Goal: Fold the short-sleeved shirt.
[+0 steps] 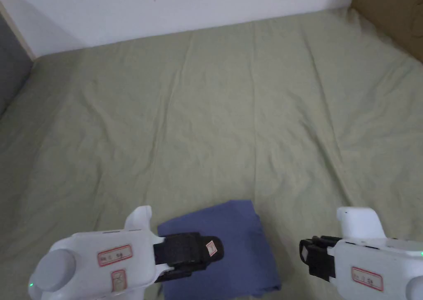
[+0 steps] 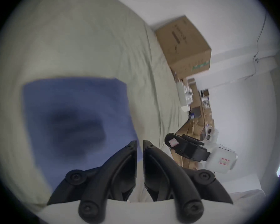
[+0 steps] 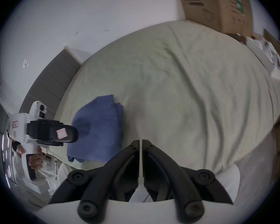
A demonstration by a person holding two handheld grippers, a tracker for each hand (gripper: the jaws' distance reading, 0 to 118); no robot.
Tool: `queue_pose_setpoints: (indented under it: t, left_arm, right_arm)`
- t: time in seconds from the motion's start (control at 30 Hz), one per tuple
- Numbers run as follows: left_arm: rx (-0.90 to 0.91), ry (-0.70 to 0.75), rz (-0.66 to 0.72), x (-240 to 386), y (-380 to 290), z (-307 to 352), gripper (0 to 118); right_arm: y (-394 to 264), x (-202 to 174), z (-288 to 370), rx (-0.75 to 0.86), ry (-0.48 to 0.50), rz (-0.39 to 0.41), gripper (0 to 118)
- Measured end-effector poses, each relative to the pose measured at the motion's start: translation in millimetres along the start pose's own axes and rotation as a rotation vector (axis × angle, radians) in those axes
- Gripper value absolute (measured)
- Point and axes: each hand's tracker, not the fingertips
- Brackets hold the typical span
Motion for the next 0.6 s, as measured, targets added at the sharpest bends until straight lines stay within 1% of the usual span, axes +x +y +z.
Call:
queue_pose_setpoints:
  t: [0.03, 0.07, 0.1, 0.13, 0.17, 0.2, 0.23, 0.3, 0.33, 0.37, 0.4, 0.47, 0.57, 0.6]
  left_arm:
    - [0.022, 0.001, 0.015, -10, -2, 13, 52]
    - [0.026, 0.019, 0.029, -19, -3, 23, 89]
    - [0.036, 0.028, 0.049, -30, -5, 31, 105]
    - [0.053, 0.039, 0.074, -39, -7, 38, 110]
    - [0.066, 0.038, 0.104, -50, -8, 45, 110]
    - [0.075, 0.022, 0.133, -62, -9, 45, 110]
    - [0.079, -0.004, 0.156, -75, -9, 44, 110]
    - [0.079, -0.015, 0.236, -98, -10, 39, 109]
    - [0.069, -0.021, 0.266, -108, -9, 31, 109]
    - [0.068, -0.029, 0.298, -116, -8, 24, 109]
    - [0.063, -0.049, 0.303, -123, -6, 15, 109]
    - [0.019, -0.1, 0.315, -129, -2, -8, 109]
    - [-0.003, -0.237, 0.294, -127, 7, -36, 109]
    - [-0.019, -0.259, 0.297, -125, 8, -45, 109]
  right_arm:
    - [6, -11, -8, -0.003, 0.013, 0.046, 4]
    - [11, -23, -21, -0.012, 0.019, 0.092, 4]
    - [16, -33, -34, -0.029, 0.024, 0.124, 4]
    - [20, -38, -48, -0.055, 0.052, 0.14, 4]
    - [23, -41, -65, -0.089, 0.068, 0.132, 4]
    - [23, -43, -79, -0.121, 0.043, 0.123, 4]
    - [22, -44, -91, -0.129, 0.028, 0.132, 4]
    - [19, -40, -109, -0.166, -0.035, 0.153, 4]
    - [18, -39, -111, -0.155, -0.017, 0.138, 4]
    - [19, -36, -109, -0.156, -0.005, 0.104, 4]
    - [20, -34, -106, -0.15, 0.005, 0.084, 4]
    - [21, -33, -106, -0.155, 0.003, 0.083, 4]
    - [21, -36, -105, -0.158, -0.006, 0.089, 4]
    - [21, -38, -105, -0.159, -0.013, 0.093, 4]
